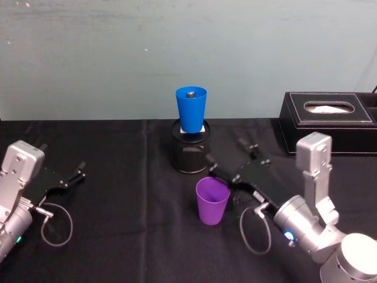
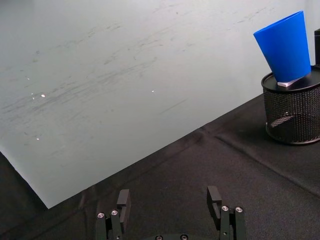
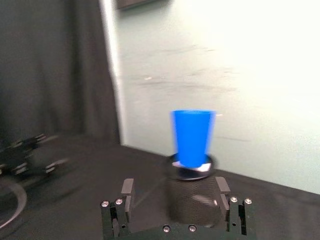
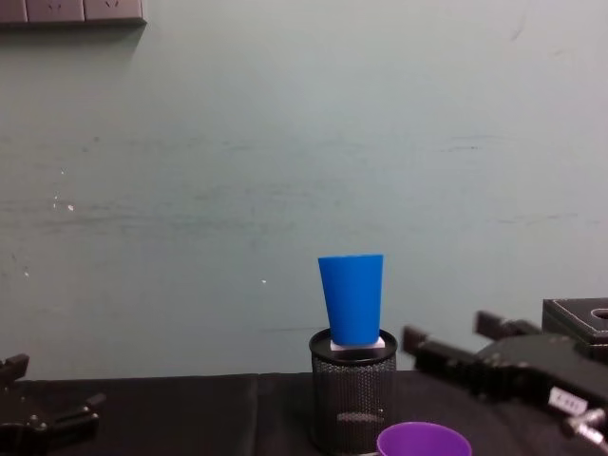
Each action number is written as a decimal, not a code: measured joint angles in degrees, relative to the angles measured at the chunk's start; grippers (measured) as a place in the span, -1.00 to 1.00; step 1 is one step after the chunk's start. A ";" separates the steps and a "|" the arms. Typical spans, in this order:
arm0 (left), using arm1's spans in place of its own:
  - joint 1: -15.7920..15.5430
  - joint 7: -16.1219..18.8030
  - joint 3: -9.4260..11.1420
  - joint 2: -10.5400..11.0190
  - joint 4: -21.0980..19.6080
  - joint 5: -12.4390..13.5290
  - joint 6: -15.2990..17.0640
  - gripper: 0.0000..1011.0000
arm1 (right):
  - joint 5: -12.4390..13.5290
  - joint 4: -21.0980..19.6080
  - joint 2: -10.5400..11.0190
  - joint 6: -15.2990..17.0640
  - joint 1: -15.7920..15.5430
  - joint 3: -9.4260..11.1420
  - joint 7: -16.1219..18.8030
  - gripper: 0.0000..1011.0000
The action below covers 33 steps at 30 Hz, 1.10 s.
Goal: Pick up one cup with a gripper and tap it against the other cup.
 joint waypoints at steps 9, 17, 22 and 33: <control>0.00 0.00 0.00 0.00 0.00 0.00 0.00 0.98 | -5.01 1.89 -5.26 2.20 -0.55 5.16 -14.70 0.98; 0.00 0.00 0.00 0.00 0.00 0.00 0.00 0.98 | -7.87 5.19 -7.86 1.65 0.17 7.40 -19.86 0.98; 0.00 0.00 0.00 0.00 0.00 0.00 0.00 0.98 | -8.74 6.20 -8.47 1.43 0.32 7.99 -20.17 0.98; 0.00 0.00 0.00 0.00 0.00 0.00 0.00 0.98 | -8.86 6.41 -8.47 1.27 0.28 8.20 -19.42 0.98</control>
